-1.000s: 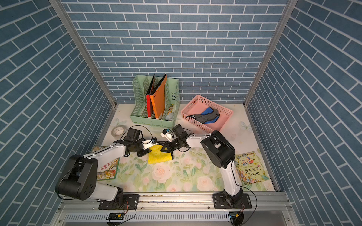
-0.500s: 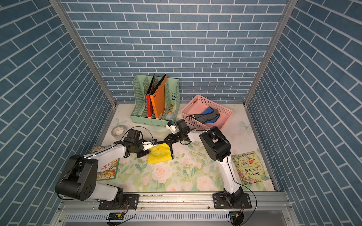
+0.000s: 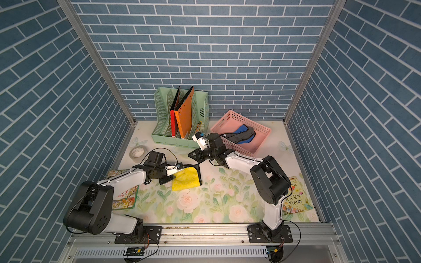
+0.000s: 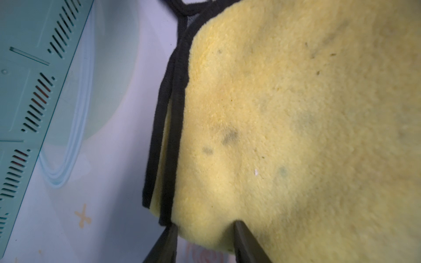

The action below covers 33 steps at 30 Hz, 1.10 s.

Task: Fold the square dishcloth
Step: Smooth out the cleaning item at the center of the board.

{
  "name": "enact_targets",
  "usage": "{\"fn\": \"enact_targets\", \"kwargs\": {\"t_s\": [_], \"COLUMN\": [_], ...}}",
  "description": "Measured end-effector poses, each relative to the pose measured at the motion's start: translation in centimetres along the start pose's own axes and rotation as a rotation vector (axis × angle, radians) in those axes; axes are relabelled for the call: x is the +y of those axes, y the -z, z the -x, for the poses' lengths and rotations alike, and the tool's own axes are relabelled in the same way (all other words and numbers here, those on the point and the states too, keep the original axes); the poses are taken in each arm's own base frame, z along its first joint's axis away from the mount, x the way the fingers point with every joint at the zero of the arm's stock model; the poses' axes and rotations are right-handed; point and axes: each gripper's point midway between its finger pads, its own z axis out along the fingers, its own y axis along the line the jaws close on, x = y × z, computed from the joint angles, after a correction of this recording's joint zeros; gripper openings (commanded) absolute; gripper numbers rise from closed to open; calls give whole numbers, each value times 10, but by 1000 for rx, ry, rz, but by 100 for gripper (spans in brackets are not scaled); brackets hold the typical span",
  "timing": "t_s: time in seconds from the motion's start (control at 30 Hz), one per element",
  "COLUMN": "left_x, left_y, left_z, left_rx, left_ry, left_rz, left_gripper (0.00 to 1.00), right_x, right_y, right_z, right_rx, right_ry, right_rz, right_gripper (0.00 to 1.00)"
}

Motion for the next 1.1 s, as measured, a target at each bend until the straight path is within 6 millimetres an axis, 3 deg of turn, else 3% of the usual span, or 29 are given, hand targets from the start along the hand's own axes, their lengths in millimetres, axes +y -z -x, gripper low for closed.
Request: {"fn": "enact_targets", "kwargs": {"t_s": [0.1, 0.17, 0.27, 0.5, 0.6, 0.7, 0.83, 0.93, 1.1], "left_x": [0, 0, 1, 24, 13, -11, -46, -51, -50], "left_y": [0, 0, 4, 43, 48, 32, 6, 1, 0], "left_z": [0, 1, 5, 54, 68, 56, 18, 9, 9], "left_rx": [-1, -4, -13, -122, -151, -113, 6, 27, 19], "left_ry": [3, 6, 14, -16, -53, -60, -38, -37, -47], "left_rz": [-1, -3, -9, 24, 5, -59, -152, -156, -136], "left_gripper": [46, 46, 47, 49, 49, 48, 47, 48, 48], "right_x": [-2, -13, -34, -37, -36, -33, -19, -6, 0], "right_y": [-17, -28, -37, -39, -39, -37, -29, -20, -14], "right_z": [-51, -89, -122, -114, -112, -107, -91, -87, -120], "right_rx": [88, 159, 216, 188, 183, 175, 142, 121, 165], "right_ry": [-71, -144, -232, -254, -257, -256, -249, -247, -293], "right_rz": [20, 15, -3, 14, 12, 15, 35, 56, 63], "right_gripper": [19, 18, 17, 17, 17, 17, 16, 16, 16]}}
